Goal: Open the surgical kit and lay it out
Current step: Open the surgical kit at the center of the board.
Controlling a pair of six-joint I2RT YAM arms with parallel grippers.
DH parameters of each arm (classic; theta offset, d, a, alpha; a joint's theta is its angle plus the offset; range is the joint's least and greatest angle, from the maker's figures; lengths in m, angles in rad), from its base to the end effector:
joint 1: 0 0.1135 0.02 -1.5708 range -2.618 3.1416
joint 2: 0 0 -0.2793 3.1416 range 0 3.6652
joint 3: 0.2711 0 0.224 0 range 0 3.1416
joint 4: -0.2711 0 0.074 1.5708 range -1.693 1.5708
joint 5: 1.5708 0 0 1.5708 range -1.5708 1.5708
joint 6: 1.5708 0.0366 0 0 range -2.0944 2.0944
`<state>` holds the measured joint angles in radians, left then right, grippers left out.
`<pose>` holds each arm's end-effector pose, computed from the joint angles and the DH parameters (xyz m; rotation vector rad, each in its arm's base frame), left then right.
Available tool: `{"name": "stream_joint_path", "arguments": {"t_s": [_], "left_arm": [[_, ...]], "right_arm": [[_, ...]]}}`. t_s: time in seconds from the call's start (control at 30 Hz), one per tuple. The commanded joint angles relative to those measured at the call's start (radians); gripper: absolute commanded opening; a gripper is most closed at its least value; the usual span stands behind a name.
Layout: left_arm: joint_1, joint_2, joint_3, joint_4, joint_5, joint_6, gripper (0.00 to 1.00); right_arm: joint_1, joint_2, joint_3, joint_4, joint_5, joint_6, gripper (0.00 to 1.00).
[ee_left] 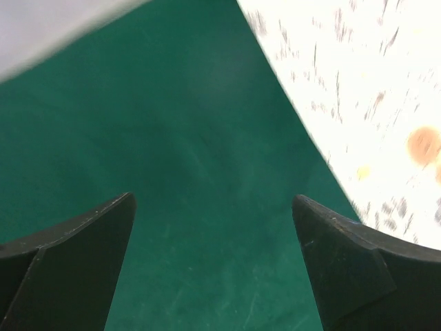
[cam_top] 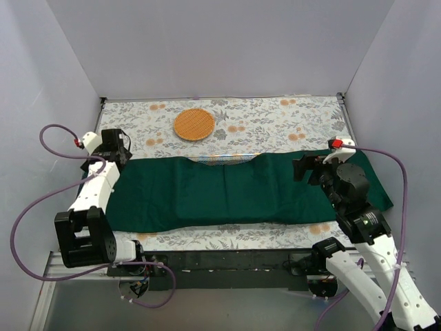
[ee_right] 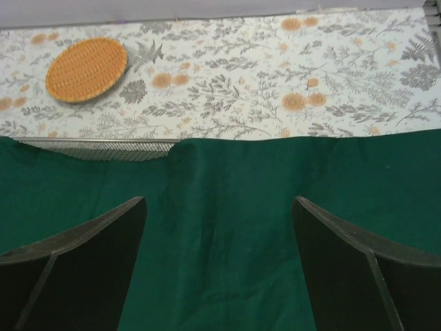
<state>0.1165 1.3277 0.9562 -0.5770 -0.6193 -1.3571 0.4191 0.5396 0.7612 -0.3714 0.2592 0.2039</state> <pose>0.2321 0.0485 0.2778 -1.7113 1.5360 0.1679 0.0823 0.0264 0.3466 0.0070 1.7214 0.2389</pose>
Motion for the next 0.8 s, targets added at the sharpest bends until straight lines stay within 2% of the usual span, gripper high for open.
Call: {"name": "stream_joint_path", "arguments": {"t_s": [0.0, 0.23, 0.4, 0.6, 0.77], "left_arm": [[0.008, 0.074, -0.056, 0.098, 0.23, 0.016, 0.98], [0.023, 0.284, -0.063, 0.134, 0.26, 0.013, 0.98], [0.12, 0.369, -0.068, 0.117, 0.268, -0.025, 0.98], [0.183, 0.354, -0.063, 0.095, 0.267, -0.063, 0.98], [0.183, 0.251, -0.042, 0.079, 0.265, -0.121, 0.98]], "right_arm": [[0.004, 0.055, 0.015, -0.024, -0.025, 0.043, 0.94], [0.003, 0.117, -0.072, -0.031, 0.012, 0.086, 0.95], [0.003, 0.138, -0.108, -0.034, 0.074, 0.097, 0.95], [-0.014, 0.203, -0.155, -0.035, 0.129, 0.15, 0.97], [-0.092, 0.324, -0.117, -0.04, 0.115, 0.187, 0.98]]}}
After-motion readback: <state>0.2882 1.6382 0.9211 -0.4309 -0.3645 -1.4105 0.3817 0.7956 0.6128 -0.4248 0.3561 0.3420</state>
